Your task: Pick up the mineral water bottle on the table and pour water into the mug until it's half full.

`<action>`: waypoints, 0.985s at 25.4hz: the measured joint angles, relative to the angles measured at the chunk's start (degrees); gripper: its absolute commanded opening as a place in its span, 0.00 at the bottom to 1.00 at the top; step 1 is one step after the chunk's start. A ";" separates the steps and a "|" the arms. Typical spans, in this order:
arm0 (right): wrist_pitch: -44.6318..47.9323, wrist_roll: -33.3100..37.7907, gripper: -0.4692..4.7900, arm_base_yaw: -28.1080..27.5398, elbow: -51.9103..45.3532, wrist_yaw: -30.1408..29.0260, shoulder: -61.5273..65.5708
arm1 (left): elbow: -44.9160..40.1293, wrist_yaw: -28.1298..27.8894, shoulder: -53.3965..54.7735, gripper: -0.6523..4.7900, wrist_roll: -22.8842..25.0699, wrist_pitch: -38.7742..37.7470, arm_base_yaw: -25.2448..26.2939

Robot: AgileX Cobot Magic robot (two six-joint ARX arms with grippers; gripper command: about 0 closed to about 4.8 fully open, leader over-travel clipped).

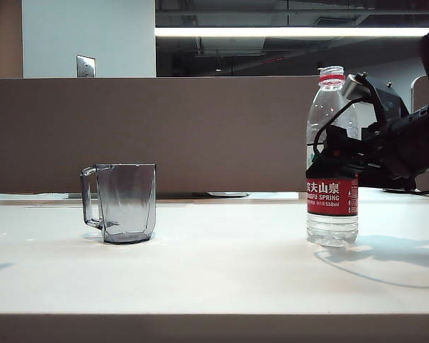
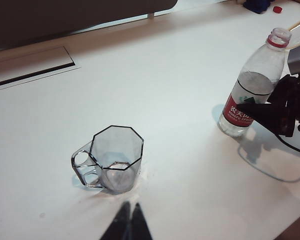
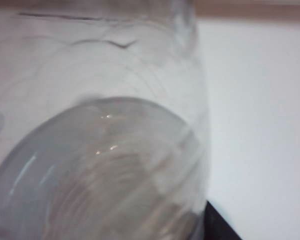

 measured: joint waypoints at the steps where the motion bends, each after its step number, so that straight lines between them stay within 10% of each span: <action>1: 0.09 -0.02 0.73 0.00 0.00 0.04 -0.02 | 0.00 0.00 -0.02 0.11 0.00 0.00 0.00; 11: -5.44 0.02 0.72 -0.02 -0.22 -0.22 -6.21 | 0.00 0.00 -0.02 0.11 0.00 0.00 0.00; 25: -56.26 -2.01 0.71 3.10 32.61 1.79 -12.24 | 0.00 0.00 -0.02 0.11 0.00 0.00 0.00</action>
